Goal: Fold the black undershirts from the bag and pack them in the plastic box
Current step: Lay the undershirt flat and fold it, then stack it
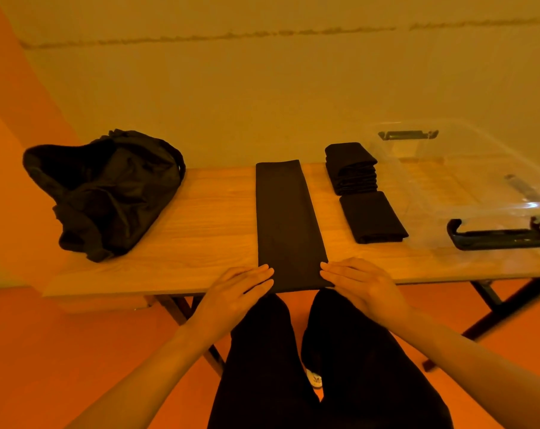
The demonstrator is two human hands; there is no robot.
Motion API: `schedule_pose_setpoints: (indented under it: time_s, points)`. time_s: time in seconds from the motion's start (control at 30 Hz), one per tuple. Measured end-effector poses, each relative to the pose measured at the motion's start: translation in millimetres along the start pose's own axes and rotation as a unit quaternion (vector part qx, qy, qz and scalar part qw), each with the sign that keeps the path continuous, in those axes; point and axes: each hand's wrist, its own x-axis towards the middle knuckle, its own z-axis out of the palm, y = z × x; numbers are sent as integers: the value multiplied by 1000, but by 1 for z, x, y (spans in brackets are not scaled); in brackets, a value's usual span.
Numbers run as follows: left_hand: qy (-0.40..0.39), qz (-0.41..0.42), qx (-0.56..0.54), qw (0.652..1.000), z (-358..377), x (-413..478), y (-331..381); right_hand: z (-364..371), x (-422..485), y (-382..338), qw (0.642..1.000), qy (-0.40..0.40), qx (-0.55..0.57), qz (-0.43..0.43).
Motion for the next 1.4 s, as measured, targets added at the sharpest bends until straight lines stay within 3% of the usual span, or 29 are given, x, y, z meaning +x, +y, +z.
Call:
schedule_pose_setpoints:
  time_s: [0.17,0.43,0.6,0.77,0.93,1.07,1.2,1.4]
  points:
    - [22,7,-28,999,-14,5,-4,-23,8,-5,1000,-6,17,15]
    - [93,-103,-194,971,-61,44,4,-51,44,-15,976,64,161,134]
    - [124,-284,-331,891,-56,76,-11,-43,90,-7,928,77,252,263]
    - [100,-437,-375,812,-33,117,-39,-16,125,23,866,27,296,401]
    - [18,-530,-359,768,2,137,-74,13,141,52,857,1,197,477]
    - [-34,-561,-325,760,10,146,-89,21,145,57,872,-27,120,474]
    - [-48,-563,-254,785,14,146,-87,25,146,59,877,-33,97,469]
    - [-12,-535,-244,808,18,140,-87,35,142,54,890,-9,29,454]
